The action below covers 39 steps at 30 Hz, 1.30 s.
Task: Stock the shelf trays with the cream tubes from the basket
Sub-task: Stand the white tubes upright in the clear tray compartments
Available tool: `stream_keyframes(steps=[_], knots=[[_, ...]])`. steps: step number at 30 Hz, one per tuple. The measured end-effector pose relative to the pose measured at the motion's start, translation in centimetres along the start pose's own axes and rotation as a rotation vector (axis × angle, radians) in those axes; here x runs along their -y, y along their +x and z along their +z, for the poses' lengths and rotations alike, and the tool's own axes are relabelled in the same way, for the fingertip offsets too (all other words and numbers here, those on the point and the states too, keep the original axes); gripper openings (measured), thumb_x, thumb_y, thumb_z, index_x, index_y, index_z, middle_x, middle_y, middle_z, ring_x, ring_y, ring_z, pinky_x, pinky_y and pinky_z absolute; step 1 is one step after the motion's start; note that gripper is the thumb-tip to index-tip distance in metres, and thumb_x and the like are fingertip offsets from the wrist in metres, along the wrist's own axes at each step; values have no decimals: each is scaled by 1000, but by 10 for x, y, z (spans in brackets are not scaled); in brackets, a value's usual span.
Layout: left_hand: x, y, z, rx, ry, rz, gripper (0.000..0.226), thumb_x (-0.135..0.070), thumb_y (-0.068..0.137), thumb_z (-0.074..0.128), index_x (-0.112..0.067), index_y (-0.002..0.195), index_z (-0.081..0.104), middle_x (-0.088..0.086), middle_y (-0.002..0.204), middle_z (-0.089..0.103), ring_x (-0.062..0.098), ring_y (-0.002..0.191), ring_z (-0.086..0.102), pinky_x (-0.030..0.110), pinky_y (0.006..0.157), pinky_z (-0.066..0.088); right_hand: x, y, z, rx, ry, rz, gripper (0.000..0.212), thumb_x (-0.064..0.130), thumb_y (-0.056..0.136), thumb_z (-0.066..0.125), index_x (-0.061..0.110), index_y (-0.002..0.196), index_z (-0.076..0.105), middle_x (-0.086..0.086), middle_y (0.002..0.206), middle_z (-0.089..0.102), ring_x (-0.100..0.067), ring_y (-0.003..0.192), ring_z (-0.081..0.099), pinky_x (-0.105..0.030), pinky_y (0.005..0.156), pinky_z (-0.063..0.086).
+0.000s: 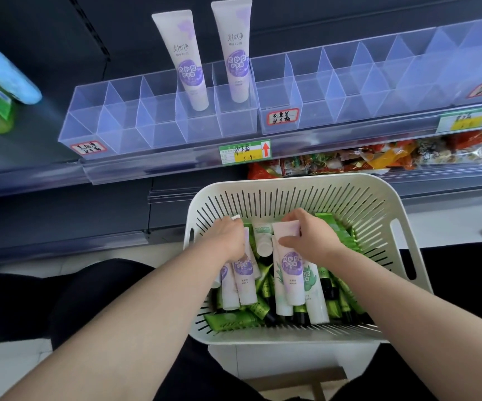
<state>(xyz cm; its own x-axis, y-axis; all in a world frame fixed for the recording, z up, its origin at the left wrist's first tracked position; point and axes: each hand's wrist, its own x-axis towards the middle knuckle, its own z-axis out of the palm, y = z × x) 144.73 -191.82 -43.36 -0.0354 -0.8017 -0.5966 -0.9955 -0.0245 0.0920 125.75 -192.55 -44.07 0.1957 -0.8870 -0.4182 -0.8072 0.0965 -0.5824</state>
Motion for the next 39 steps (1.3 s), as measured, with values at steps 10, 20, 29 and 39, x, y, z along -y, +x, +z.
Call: stream_keyframes(steps=[10, 20, 29, 39], knots=[[2, -35, -8, -146, -365, 42, 18, -26, 83, 72, -27, 93, 57, -6, 97, 58, 16, 92, 56, 27, 68, 41, 17, -33, -26, -59, 58, -148, 14, 18, 86, 59, 27, 96, 58, 7, 84, 66, -10, 75, 62, -33, 65, 54], [13, -95, -70, -598, -480, 97, 19, -15, 91, 56, -27, 97, 70, -8, 97, 68, 11, 88, 60, 29, 72, 50, 66, -62, -62, -303, 4, -393, 19, 15, 86, 57, 32, 94, 55, 10, 83, 60, -9, 70, 55, -24, 55, 41], [47, -141, -146, -1000, -629, 31, 21, -11, 94, 51, -20, 102, 67, -6, 95, 64, 8, 85, 56, 18, 63, 38, 145, -60, -95, -470, -77, -610, 20, 12, 87, 55, 23, 103, 61, 3, 100, 60, -16, 87, 54, -31, 68, 42], [103, -144, -199, -1358, -837, -85, 27, -5, 89, 47, -29, 86, 61, -10, 84, 63, 0, 74, 55, 4, 58, 37, 257, -14, -104, -596, 92, -709, 18, 11, 89, 48, 23, 98, 58, 4, 103, 59, -13, 77, 51, -29, 61, 41]])
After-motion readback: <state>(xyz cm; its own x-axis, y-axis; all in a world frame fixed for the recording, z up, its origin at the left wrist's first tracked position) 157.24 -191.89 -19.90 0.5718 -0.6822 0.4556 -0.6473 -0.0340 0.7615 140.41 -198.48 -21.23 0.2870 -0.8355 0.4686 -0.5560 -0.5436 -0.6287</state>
